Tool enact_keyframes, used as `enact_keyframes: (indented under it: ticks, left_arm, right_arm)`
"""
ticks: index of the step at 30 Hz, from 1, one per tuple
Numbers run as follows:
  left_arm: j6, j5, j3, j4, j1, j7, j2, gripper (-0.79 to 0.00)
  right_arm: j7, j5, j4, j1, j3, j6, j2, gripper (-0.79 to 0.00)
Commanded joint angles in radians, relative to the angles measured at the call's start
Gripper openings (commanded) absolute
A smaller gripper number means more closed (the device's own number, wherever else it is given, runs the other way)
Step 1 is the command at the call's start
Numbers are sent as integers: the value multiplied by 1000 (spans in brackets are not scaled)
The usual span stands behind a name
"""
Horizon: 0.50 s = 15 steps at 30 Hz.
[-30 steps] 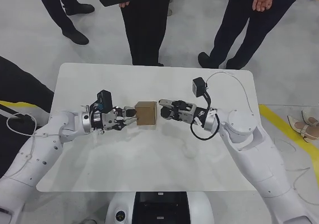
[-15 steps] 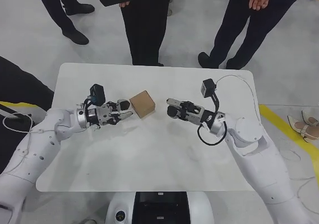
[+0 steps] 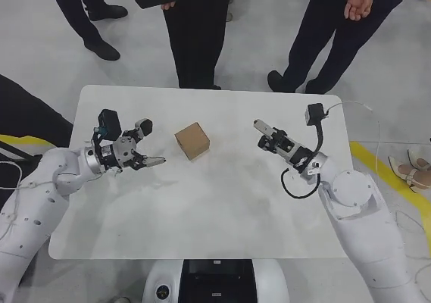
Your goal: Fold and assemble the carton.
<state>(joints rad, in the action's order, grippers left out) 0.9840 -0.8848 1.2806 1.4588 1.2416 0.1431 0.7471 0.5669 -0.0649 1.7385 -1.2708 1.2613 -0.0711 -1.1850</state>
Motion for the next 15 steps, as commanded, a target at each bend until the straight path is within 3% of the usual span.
enact_keyframes:
  ticks: [1, 15]
  left_arm:
    - [-7, 12, 26, 11, 19, -6, -4, 0]
    - [-77, 73, 174, 91, 127, -72, -17, 0]
  right_arm:
    - [-19, 38, 6, -13, 18, -7, 4, 0]
    - [-98, 218, 54, -80, 94, -32, 20, 0]
